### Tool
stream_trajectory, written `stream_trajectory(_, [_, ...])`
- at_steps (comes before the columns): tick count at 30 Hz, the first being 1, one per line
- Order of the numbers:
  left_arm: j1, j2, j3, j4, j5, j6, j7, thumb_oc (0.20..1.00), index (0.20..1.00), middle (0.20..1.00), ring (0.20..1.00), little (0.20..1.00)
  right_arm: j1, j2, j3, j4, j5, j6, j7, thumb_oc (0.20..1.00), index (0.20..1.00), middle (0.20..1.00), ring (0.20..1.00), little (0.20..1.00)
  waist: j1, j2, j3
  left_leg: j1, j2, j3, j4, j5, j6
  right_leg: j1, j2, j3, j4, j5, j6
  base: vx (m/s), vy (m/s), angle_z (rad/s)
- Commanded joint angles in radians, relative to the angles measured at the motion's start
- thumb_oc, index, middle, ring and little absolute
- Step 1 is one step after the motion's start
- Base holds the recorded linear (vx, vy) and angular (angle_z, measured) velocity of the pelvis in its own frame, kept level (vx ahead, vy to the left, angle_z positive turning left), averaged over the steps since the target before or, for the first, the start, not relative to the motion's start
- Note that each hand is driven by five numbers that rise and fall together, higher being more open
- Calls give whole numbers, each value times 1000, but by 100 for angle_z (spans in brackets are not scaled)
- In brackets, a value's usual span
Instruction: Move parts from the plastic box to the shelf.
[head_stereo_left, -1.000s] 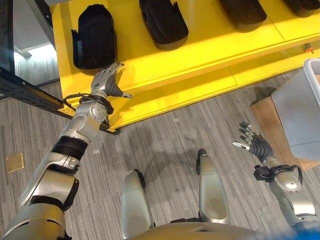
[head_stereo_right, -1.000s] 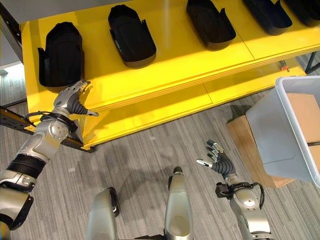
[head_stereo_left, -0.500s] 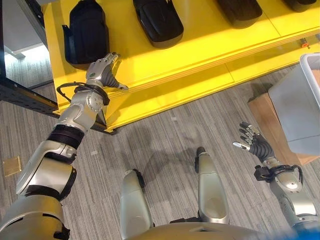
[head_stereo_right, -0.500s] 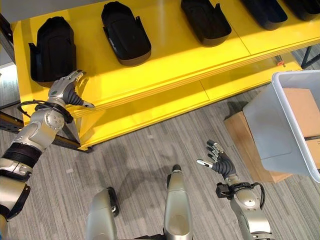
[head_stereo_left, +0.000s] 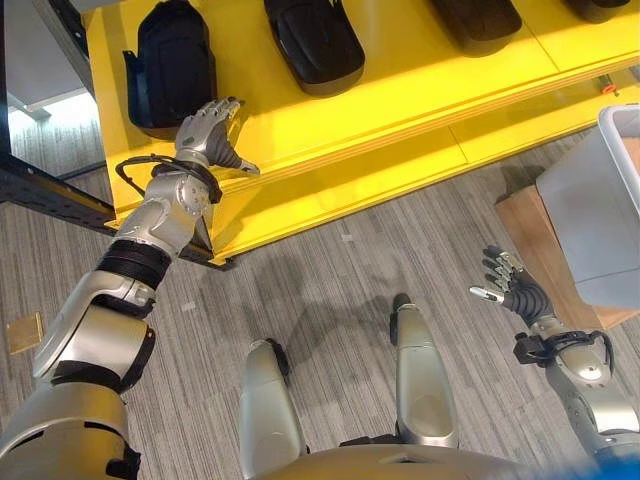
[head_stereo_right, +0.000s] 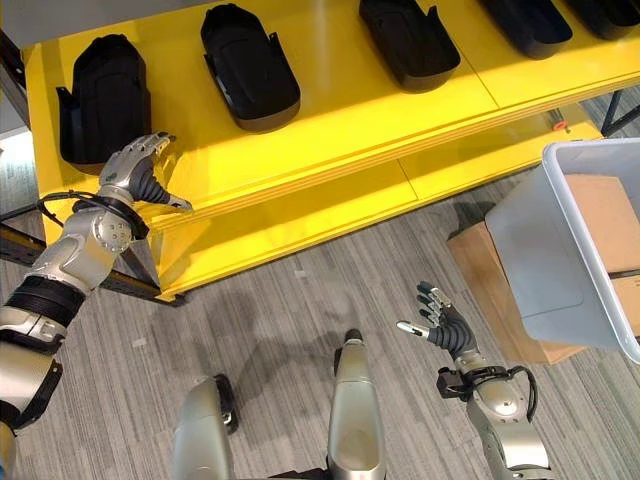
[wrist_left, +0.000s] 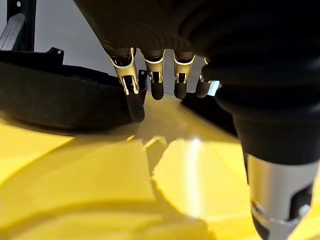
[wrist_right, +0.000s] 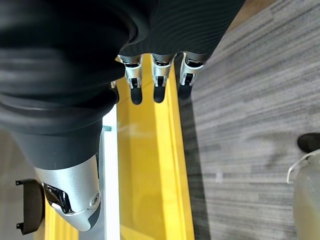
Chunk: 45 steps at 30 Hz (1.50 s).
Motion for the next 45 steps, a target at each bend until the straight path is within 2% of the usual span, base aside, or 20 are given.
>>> stream_trajectory(1, [-13,58,23,-63,-34,-31,45,1000,1000,1000,1000,1000,32,-24,-47,-35,29,-60,3,1000,1000,1000,1000,1000,8,-4,-52,-26,-4,-52,-51,39,35,86,-10,0,65,-162,-54,0,0,0])
stream_trajectory(5, [96,74,93,-217,-57,-65,30,1000,1000,1000,1000,1000,34,-17,-54,-33,22,-60,7,1000,1000,1000,1000,1000,22,-2,-50,-22,-6,-55,-58,40,35,91,-9,0,63,-162,-55,0,0,0])
stream_trajectory(7, [181,73,159,-314,-92,-88,19,1000,1000,1000,1000,1000,30,-10,-59,-27,15,-60,5,1000,1000,1000,1000,1000,32,0,-50,-22,-9,-57,-62,43,36,93,-10,-1,60,-161,-57,-42,4,0])
stream_trajectory(8, [215,71,181,-340,-98,-96,14,1000,1000,1000,1000,1000,30,-5,-60,-23,14,-61,7,1000,1000,1000,1000,1000,37,0,-45,-32,-12,-55,-69,68,42,86,-12,-5,53,-139,-63,0,0,0])
stream_trajectory(9, [254,66,212,-374,-115,-100,8,1000,1000,1000,1000,1000,29,-3,-59,-21,11,-59,6,1000,1000,1000,1000,1000,38,3,-50,-21,-12,-58,-65,44,36,99,-11,-3,56,-160,-59,-83,10,0])
stream_trajectory(10, [280,60,235,-394,-138,-109,6,1000,1000,1000,1000,1000,28,-1,-60,-23,9,-59,8,1000,1000,1000,1000,1000,40,2,-47,-33,-15,-56,-70,70,42,89,-13,-6,50,-137,-65,0,0,0])
stream_trajectory(11, [324,40,278,-428,-219,-129,-9,1000,1000,1000,1000,1000,27,3,-62,-24,8,-57,15,1000,1000,1000,1000,1000,46,3,-47,-33,-18,-57,-74,72,42,93,-14,-7,49,-136,-67,-82,5,5])
stream_trajectory(12, [328,40,282,-430,-220,-128,-10,1000,1000,1000,1000,1000,27,2,-60,-24,8,-57,15,1000,1000,1000,1000,1000,44,4,-47,-31,-18,-58,-72,71,42,94,-14,-7,50,-138,-67,1,-2,4])
stream_trajectory(14, [364,1,340,-446,-365,-155,-2,1000,1000,1000,1000,1000,23,9,-57,-17,5,-57,17,1000,1000,1000,1000,1000,49,4,-49,-29,-21,-60,-78,76,42,99,-15,-7,46,-134,-69,41,-2,3])
stream_trajectory(15, [366,1,341,-446,-366,-155,-3,1000,1000,1000,1000,1000,23,8,-55,-16,5,-57,17,1000,1000,1000,1000,1000,48,5,-53,-18,-19,-62,-74,52,37,109,-14,-6,51,-156,-65,78,-6,4])
stream_trajectory(18, [365,-40,374,-425,-540,-183,7,1000,1000,1000,1000,1000,17,11,-42,-12,9,-55,23,1000,1000,1000,1000,1000,50,4,-53,-29,-22,-62,-84,83,41,99,-16,-10,45,-131,-71,-66,5,8])
stream_trajectory(19, [363,-48,379,-411,-583,-189,10,1000,1000,1000,1000,1000,15,12,-39,-11,11,-54,26,1000,1000,1000,1000,1000,49,4,-53,-29,-22,-62,-84,84,41,99,-15,-10,45,-130,-71,74,-4,1])
stream_trajectory(20, [351,-76,384,-373,-697,-198,17,1000,1000,1000,1000,1000,13,15,-26,-9,15,-53,30,1000,1000,1000,1000,1000,48,3,-58,-16,-18,-64,-79,61,34,110,-13,-7,51,-152,-67,78,-5,0])
stream_trajectory(22, [341,-79,382,-358,-730,-199,12,1000,1000,1000,1000,1000,13,13,-21,-8,14,-52,31,1000,1000,1000,1000,1000,47,4,-58,-14,-17,-64,-78,59,34,112,-13,-7,51,-152,-67,40,-2,-1])
stream_trajectory(24, [296,-87,376,-290,-831,-206,17,1000,1000,1000,1000,1000,11,11,-6,-4,13,-49,32,1000,1000,1000,1000,1000,41,3,-63,-13,-15,-63,-80,63,32,112,-11,-7,48,-150,-67,1,0,-2])
stream_trajectory(38, [67,-65,300,-111,-1069,-216,30,1000,1000,1000,1000,1000,-10,7,21,-2,23,-45,17,1000,1000,1000,1000,1000,13,1,-73,-10,-3,-54,-97,74,29,112,-8,-6,17,-130,-52,5,2,0])
stream_trajectory(40, [17,-35,281,-59,-1099,-212,29,1000,1000,1000,1000,1000,-16,2,21,5,29,-43,10,1000,1000,1000,1000,1000,6,2,-74,-6,0,-50,-110,81,29,112,-5,-6,0,-124,-49,37,10,-4])
stream_trajectory(43, [15,-35,279,-57,-1099,-213,29,1000,1000,1000,1000,1000,-16,3,21,5,29,-43,10,1000,1000,1000,1000,1000,7,1,-73,-5,0,-50,-111,81,29,112,-5,-6,0,-124,-49,20,8,-7])
stream_trajectory(44, [-45,26,258,-10,-1148,-215,26,1000,1000,1000,1000,1000,-23,1,25,11,41,-43,4,1000,1000,1000,1000,1000,0,7,-70,-5,0,-45,-123,88,30,112,-6,-5,-23,-111,-43,38,20,0])
stream_trajectory(45, [-47,26,256,-8,-1149,-215,25,1000,1000,1000,1000,1000,-23,1,25,11,41,-43,4,1000,1000,1000,1000,1000,1,6,-69,-5,0,-45,-123,88,30,112,-6,-5,-23,-111,-43,48,21,-2])
